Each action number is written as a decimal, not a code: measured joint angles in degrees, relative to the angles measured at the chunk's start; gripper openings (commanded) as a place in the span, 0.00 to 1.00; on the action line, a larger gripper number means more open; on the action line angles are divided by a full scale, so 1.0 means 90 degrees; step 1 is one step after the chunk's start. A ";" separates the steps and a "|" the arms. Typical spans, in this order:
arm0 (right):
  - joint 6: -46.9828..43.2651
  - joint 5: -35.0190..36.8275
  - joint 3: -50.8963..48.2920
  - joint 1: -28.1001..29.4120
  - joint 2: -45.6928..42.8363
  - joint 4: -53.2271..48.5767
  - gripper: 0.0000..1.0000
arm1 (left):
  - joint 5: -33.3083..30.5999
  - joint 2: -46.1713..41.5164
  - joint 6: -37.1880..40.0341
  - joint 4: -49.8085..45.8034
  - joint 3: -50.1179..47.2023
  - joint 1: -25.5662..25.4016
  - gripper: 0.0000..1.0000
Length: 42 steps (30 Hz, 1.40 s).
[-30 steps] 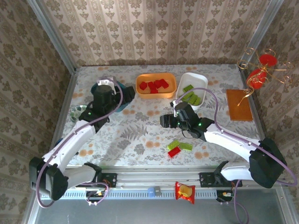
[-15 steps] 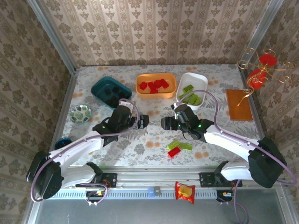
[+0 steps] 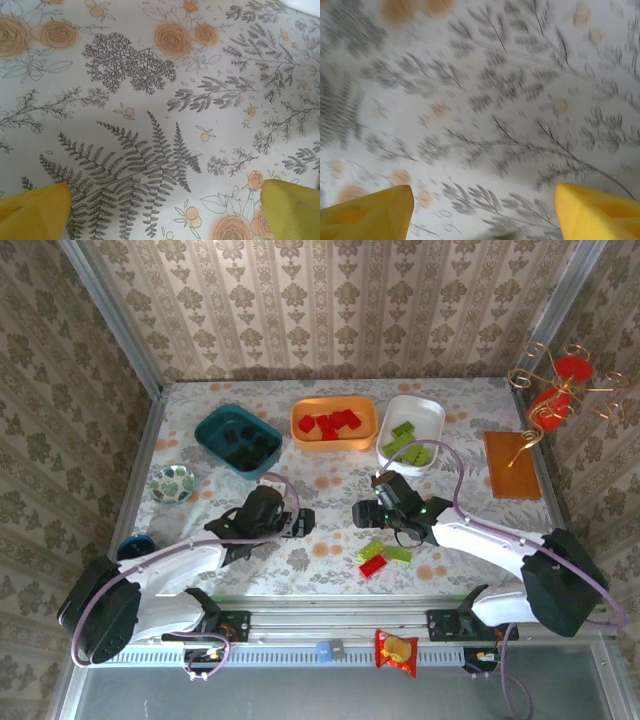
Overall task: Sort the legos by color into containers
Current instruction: Pick up the lego from the bottom-center of the table.
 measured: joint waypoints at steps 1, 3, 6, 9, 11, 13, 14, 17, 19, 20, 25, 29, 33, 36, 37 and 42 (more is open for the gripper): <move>0.0007 -0.0012 0.0000 0.0000 0.0141 -0.0100 0.75 | 0.0000 0.0000 -0.0002 0.0000 -0.0046 -0.0027 0.97; 0.0007 -0.0078 -0.0002 0.0010 0.0352 -0.0245 0.75 | 0.0027 -0.0002 -0.0010 -0.0022 -0.0134 -0.0061 0.97; -0.0019 -0.0097 -0.0017 0.0146 0.0430 -0.0447 0.77 | 0.0102 -0.0058 -0.0022 -0.0102 -0.0248 -0.0066 0.97; -0.0017 -0.0049 -0.0019 0.0452 0.0396 -0.0675 0.77 | 0.0126 -0.0124 -0.0024 -0.0219 -0.0274 -0.0066 0.98; 0.0002 0.0027 -0.0056 0.0690 0.0221 -0.0899 0.77 | 0.0143 -0.0165 -0.0027 -0.0248 -0.0274 -0.0066 0.99; 0.0080 0.0078 -0.0107 0.0969 -0.0102 -0.1171 0.77 | 0.0148 -0.0209 -0.0027 -0.0272 -0.0274 -0.0066 0.99; 0.0136 0.0092 -0.0114 0.1100 -0.0223 -0.1302 0.77 | 0.0148 -0.0226 -0.0027 -0.0287 -0.0274 -0.0066 0.99; 0.0476 0.0148 -0.0168 0.1627 -0.0563 -0.1756 0.79 | 0.0148 -0.0245 -0.0027 -0.0289 -0.0282 -0.0066 0.99; 0.0831 0.0143 -0.0291 0.2008 -0.0753 -0.2030 0.83 | 0.0148 -0.0245 -0.0032 -0.0287 -0.0308 -0.0066 0.99; 0.0954 0.0121 -0.0355 0.2132 -0.0811 -0.2115 0.88 | 0.0148 -0.0245 -0.0044 -0.0289 -0.0318 -0.0066 0.99; 0.1435 -0.0112 -0.0585 0.2302 -0.0753 -0.2249 0.97 | 0.0146 -0.0243 -0.0046 -0.0284 -0.0352 -0.0066 0.99; 0.1460 -0.0221 -0.0457 0.2300 -0.0211 -0.2074 0.95 | 0.0143 -0.0238 -0.0046 -0.0284 -0.0357 -0.0066 0.99; 0.1287 -0.0202 0.0044 0.2300 0.0466 -0.2288 0.94 | 0.0141 -0.0238 -0.0046 -0.0287 -0.0372 -0.0066 0.99; 0.1020 -0.0126 0.0442 0.2300 0.0838 -0.2096 0.93 | 0.0138 -0.0270 -0.0046 -0.0291 -0.0427 -0.0066 1.00; 0.0925 -0.0112 0.0583 0.2300 0.0937 -0.1989 0.92 | 0.0136 -0.0304 -0.0046 -0.0296 -0.0459 -0.0066 1.00; 0.0520 -0.0080 0.1005 0.2336 0.1132 -0.1627 0.92 | 0.0090 -0.0498 -0.0046 -0.0330 -0.0556 -0.0063 1.00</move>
